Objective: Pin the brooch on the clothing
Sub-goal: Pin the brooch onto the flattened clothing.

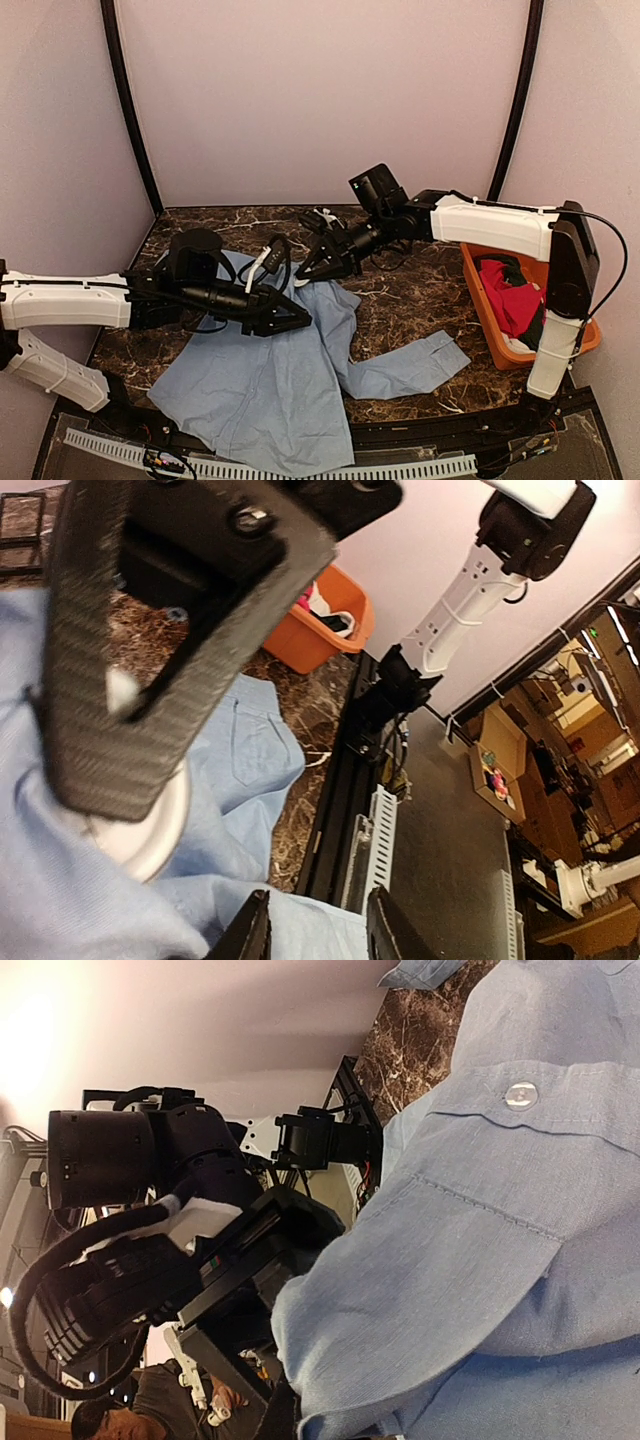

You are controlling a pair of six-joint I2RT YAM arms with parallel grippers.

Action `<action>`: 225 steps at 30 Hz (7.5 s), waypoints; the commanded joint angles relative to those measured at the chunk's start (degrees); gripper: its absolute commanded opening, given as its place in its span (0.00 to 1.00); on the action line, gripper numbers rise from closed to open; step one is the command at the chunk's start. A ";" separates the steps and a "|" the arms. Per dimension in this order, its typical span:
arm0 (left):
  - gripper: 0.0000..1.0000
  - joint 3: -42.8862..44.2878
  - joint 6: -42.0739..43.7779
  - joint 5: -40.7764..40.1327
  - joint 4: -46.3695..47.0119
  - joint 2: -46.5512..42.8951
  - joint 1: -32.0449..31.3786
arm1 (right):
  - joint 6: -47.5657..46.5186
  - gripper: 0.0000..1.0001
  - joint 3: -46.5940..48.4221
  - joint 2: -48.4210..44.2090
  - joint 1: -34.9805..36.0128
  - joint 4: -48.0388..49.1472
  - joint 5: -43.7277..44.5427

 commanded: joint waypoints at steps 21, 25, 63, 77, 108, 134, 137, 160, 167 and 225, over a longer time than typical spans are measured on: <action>0.30 -3.82 2.63 -25.74 0.27 -6.60 -0.04 | 3.88 0.00 -2.85 -3.32 0.39 8.09 -0.46; 0.33 -3.81 3.78 -30.78 -5.32 -9.06 -0.07 | 4.03 0.00 -2.59 -3.52 0.30 8.11 -0.41; 0.01 -3.08 5.15 -37.53 -11.36 -4.51 -0.08 | 3.92 0.00 -2.54 -3.91 -0.22 8.80 -0.81; 0.69 -4.75 10.30 -21.86 -8.48 -6.06 5.27 | 1.93 0.00 -4.40 -3.31 -2.65 8.76 -1.59; 0.46 -8.82 5.02 -1.39 4.04 1.35 8.17 | 2.35 0.00 -2.85 -3.87 -3.48 8.34 -2.34; 0.01 0.63 10.88 -39.52 -19.99 0.82 11.27 | -4.49 0.00 -5.82 -3.52 -1.29 3.12 -0.81; 0.01 0.33 10.17 -40.09 -19.30 2.66 11.28 | -4.51 0.00 -5.91 -3.01 -0.17 3.07 -2.31; 0.67 3.49 8.54 -42.59 -30.70 -18.02 11.30 | -0.59 0.00 -5.76 -1.26 2.15 6.77 -2.38; 0.64 -0.45 4.68 -11.82 -10.89 -19.13 11.29 | -0.31 0.00 -5.56 -1.64 1.68 6.86 -1.58; 0.53 -10.08 -13.59 -3.75 27.97 1.04 8.04 | 1.40 0.00 -7.72 -5.33 0.65 10.31 -1.58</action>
